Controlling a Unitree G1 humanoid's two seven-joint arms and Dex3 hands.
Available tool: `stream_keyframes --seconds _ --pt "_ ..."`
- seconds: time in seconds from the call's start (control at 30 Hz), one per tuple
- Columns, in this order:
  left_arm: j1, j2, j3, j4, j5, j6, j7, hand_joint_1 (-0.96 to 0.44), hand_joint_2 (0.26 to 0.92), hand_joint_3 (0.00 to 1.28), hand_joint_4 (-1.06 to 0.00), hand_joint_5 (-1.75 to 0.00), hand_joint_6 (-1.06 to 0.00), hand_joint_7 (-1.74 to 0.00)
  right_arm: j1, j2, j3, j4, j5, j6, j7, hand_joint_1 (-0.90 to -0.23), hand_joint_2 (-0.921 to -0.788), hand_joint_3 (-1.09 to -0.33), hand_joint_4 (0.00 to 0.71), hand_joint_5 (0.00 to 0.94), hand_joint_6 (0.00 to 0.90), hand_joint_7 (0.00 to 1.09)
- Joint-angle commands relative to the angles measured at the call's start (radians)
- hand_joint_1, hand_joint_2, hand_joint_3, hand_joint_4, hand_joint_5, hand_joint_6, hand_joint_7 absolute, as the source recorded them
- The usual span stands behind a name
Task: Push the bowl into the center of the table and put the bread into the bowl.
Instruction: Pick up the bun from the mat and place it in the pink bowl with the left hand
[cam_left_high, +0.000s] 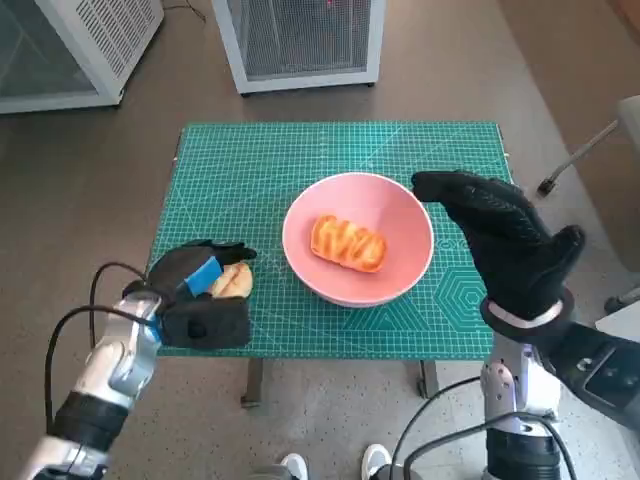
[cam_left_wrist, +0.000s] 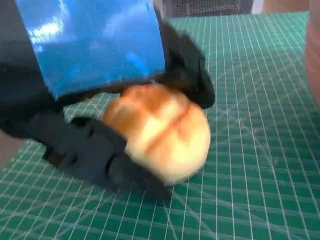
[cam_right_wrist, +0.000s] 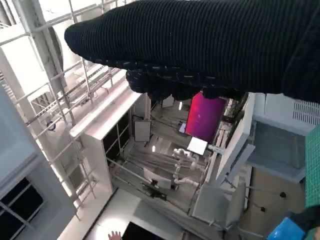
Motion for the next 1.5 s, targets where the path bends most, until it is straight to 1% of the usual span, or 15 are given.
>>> stream_keyframes --seconds 0.03,0.23,0.4,0.47,0.5,0.7,0.9,1.17,1.3,1.5 --pt "0.036 0.029 0.042 -0.103 -0.033 -0.001 -0.036 0.00 0.920 0.15 -0.62 -1.22 -0.50 -1.29 0.013 -0.003 -0.001 0.019 -0.004 0.010 0.004 -0.388 -0.921 -0.496 0.386 0.001 0.026 0.82" --pt "0.049 0.041 0.124 -0.242 -0.086 -0.012 -0.042 0.00 0.920 0.10 -0.68 -1.17 -0.56 -1.23 0.009 -0.002 0.001 0.020 -0.004 0.013 0.004 -0.388 -0.921 -0.495 0.385 0.000 0.026 0.82" --pt "0.034 0.039 0.185 -0.310 -0.123 -0.022 -0.038 0.00 0.920 0.06 -0.73 -1.13 -0.60 -1.19 0.004 -0.004 -0.001 0.028 0.000 0.014 0.008 -0.394 -0.921 -0.494 0.385 0.001 0.027 0.82" --pt "0.024 0.035 0.208 -0.334 -0.136 -0.025 -0.037 0.00 0.920 0.06 -0.73 -1.13 -0.60 -1.18 0.002 -0.005 -0.001 0.030 0.002 0.015 0.010 -0.396 -0.921 -0.493 0.385 0.001 0.028 0.82" --pt "0.015 0.034 0.219 -0.348 -0.143 -0.025 -0.036 0.00 0.920 0.08 -0.71 -1.15 -0.58 -1.21 0.001 -0.005 -0.001 0.029 0.003 0.016 0.010 -0.398 -0.921 -0.493 0.385 0.001 0.028 0.82" --pt "-0.052 0.020 0.253 -0.412 -0.153 -0.024 -0.032 0.00 0.920 0.05 -0.74 -1.13 -0.63 -1.15 -0.002 -0.005 0.000 0.027 0.003 0.020 0.011 -0.401 -0.921 -0.495 0.382 0.000 0.026 0.82" --pt "-0.122 0.003 0.244 -0.454 -0.132 -0.022 -0.027 0.00 0.919 0.04 -0.74 -1.12 -0.64 -1.14 -0.003 -0.008 -0.004 0.031 0.006 0.020 0.016 -0.402 -0.921 -0.495 0.383 0.001 0.024 0.82" --pt "-0.265 -0.068 0.175 -0.486 -0.099 0.008 -0.051 0.00 0.917 0.04 -0.74 -1.12 -0.66 -1.13 -0.001 -0.013 -0.010 0.031 0.008 0.016 0.021 -0.403 -0.921 -0.491 0.386 0.002 0.027 0.82" --pt "-0.322 -0.110 0.127 -0.456 -0.090 0.005 -0.058 0.00 0.915 0.03 -0.76 -1.11 -0.66 -1.11 0.001 -0.014 -0.013 0.031 0.007 0.013 0.024 -0.403 -0.921 -0.488 0.387 0.003 0.031 0.81" --pt "-0.376 -0.164 0.061 -0.340 -0.077 -0.068 -0.025 0.00 0.919 0.04 -0.76 -1.11 -0.63 -1.13 0.007 -0.016 -0.019 0.032 0.004 0.009 0.025 -0.410 -0.921 -0.480 0.392 0.005 0.051 0.78"
